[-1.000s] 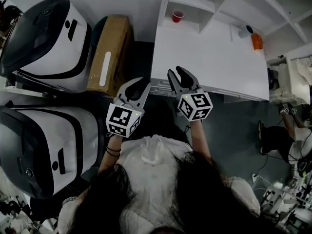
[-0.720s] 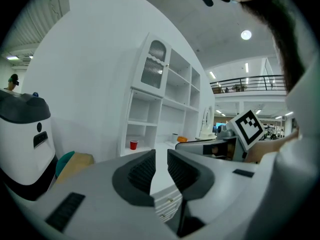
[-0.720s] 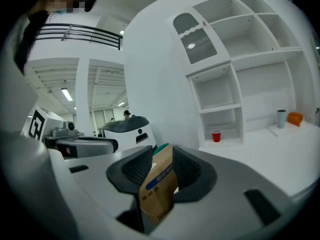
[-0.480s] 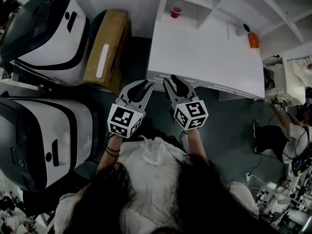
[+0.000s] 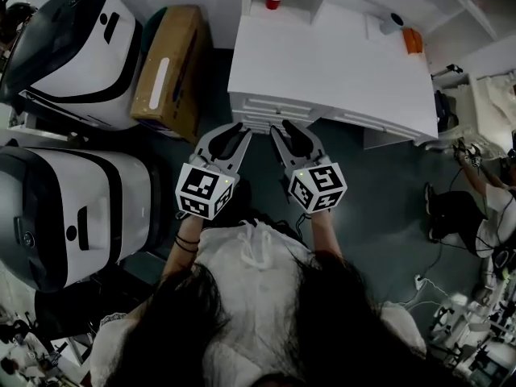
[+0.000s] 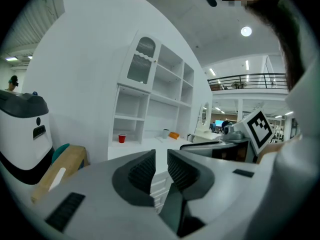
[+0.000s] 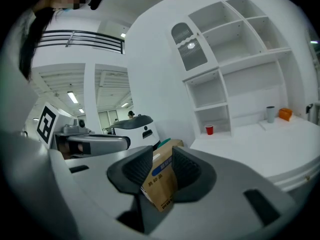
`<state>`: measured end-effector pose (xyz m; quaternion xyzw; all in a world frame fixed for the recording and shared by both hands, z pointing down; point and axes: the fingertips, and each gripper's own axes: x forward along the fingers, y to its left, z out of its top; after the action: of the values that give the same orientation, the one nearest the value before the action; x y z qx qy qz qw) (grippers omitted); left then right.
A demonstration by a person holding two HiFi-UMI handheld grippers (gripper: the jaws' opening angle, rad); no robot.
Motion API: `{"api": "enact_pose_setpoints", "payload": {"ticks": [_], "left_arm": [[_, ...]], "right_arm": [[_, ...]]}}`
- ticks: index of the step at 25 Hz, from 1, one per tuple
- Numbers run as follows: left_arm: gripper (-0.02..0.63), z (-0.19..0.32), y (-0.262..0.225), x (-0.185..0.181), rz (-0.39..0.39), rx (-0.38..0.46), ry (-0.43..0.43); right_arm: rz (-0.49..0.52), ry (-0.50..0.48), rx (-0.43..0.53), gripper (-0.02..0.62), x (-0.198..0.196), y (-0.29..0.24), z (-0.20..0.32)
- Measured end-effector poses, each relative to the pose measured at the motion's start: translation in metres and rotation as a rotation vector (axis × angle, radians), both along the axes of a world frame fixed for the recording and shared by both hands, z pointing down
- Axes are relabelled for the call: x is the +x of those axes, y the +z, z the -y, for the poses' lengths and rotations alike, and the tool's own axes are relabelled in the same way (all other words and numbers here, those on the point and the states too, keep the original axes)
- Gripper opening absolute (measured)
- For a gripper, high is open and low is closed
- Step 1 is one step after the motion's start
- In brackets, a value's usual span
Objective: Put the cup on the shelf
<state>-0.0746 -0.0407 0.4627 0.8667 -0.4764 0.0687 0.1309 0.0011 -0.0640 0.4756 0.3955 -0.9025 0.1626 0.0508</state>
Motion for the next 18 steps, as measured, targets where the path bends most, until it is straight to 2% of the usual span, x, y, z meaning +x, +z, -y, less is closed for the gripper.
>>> {"api": "enact_pose_setpoints", "payload": {"ticks": [10,18], "left_arm": [[0.083,-0.078,0.003,0.087,0.025,0.002,0.015],[0.083,-0.132,0.012,0.11,0.042,-0.017,-0.014]], "right_arm": [[0.028,-0.014,0.03,0.124,0.076,-0.007,-0.079],[0.044,-0.059,0.024,0.106,0.093,0.001,-0.135]]}}
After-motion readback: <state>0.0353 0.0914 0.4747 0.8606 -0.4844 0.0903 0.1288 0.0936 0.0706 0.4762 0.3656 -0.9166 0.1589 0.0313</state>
